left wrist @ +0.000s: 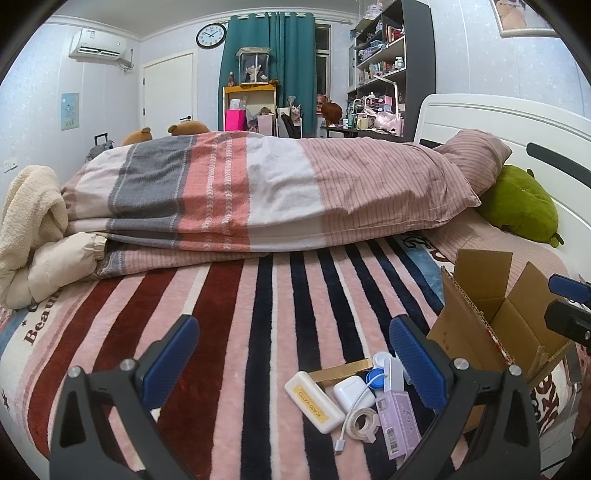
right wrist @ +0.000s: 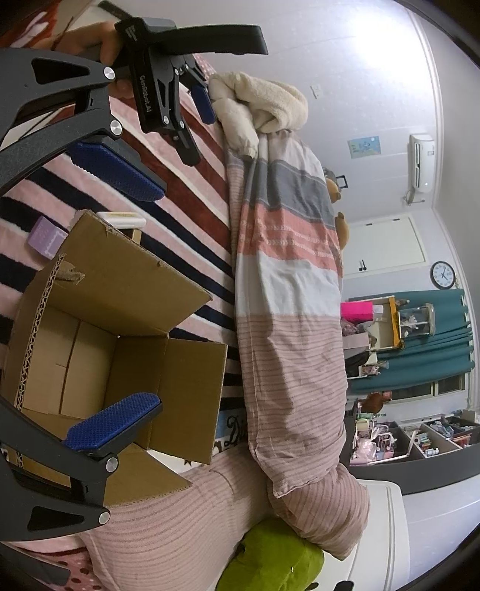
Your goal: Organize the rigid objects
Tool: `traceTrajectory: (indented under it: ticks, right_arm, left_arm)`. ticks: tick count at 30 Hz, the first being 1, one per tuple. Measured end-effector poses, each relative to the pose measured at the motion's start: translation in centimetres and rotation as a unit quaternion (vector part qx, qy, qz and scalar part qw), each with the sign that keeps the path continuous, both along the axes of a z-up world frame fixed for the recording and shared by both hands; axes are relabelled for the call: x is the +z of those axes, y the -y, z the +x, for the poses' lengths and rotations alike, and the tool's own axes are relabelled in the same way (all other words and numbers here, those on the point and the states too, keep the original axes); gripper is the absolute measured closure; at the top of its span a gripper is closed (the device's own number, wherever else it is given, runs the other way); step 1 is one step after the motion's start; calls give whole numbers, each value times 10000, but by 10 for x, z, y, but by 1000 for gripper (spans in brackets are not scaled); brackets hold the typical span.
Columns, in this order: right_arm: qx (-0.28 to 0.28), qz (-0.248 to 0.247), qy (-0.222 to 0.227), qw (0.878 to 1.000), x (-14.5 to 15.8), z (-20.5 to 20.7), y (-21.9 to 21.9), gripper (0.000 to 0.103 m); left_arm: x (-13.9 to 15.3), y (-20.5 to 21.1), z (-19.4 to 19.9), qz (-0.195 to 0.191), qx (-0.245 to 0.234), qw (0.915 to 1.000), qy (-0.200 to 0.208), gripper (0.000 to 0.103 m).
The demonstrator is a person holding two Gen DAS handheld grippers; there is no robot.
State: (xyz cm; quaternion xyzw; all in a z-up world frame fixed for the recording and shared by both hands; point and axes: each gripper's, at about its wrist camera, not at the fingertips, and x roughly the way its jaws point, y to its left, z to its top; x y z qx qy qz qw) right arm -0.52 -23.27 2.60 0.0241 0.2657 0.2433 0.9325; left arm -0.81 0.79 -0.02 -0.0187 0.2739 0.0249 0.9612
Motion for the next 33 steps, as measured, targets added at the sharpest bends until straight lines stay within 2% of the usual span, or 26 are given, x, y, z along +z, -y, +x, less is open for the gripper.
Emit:
traceTrajectory:
  ticks: [12, 20, 24, 26, 31, 33]
  right_arm:
    - [24, -3, 18, 10000, 0, -1, -1, 0]
    - [77, -217, 207, 9995, 0, -23, -18, 0]
    - [284, -364, 320, 9984, 4, -38, -30, 16]
    - [470, -371, 312, 9977, 4, -47, -41, 29]
    - [1181, -394, -296, 9918, -19, -55, -76, 66]
    - [1384, -573, -459, 9877, -32, -57, -92, 68]
  left_arm:
    - [0, 0, 0, 1, 4, 10000, -1, 0]
    - [-2, -3, 0, -42, -60, 10000, 6, 0]
    - [-3, -13, -3, -90, -213, 9997, 11, 0]
    - [-5, -21, -4, -113, -235, 9997, 22, 0]
    - [-17, -43, -8, -19, -111, 9999, 0, 0]
    - [-26, -52, -8, -89, -158, 9998, -81, 0]
